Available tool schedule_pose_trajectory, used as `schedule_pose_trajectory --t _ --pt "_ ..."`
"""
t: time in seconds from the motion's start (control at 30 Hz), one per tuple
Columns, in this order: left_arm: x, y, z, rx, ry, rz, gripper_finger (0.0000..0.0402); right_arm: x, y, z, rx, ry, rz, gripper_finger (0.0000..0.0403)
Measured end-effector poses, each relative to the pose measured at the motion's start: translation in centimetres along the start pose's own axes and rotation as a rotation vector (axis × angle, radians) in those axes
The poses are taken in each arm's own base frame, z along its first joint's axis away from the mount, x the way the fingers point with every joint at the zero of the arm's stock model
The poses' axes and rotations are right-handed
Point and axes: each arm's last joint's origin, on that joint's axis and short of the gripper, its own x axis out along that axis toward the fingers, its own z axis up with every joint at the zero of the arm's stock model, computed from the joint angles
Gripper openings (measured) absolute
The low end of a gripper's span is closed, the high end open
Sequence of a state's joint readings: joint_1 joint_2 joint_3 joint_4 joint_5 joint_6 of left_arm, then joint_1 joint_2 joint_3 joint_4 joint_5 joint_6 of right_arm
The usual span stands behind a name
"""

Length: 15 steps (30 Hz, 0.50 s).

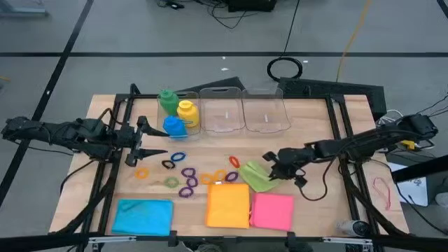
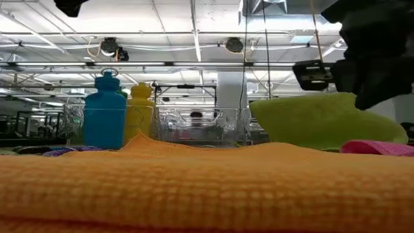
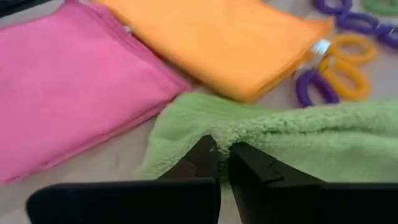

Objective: Pick & Place Sports Items
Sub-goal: Fold the green cloth

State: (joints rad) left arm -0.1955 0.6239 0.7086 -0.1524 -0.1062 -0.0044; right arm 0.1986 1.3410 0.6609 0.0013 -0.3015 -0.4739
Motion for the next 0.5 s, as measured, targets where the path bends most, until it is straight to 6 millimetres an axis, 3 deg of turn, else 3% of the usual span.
schedule_pose_trajectory --t 0.33,0.5 --pt "0.0 0.0 0.0 0.000 0.000 0.000 0.0296 3.4 -1.5 -1.9 0.038 -0.126 0.186 0.0000" --pt "0.0 0.0 0.0 0.000 0.001 0.001 0.0296 4.0 -1.8 -2.4 0.077 -0.119 0.189 0.0000"
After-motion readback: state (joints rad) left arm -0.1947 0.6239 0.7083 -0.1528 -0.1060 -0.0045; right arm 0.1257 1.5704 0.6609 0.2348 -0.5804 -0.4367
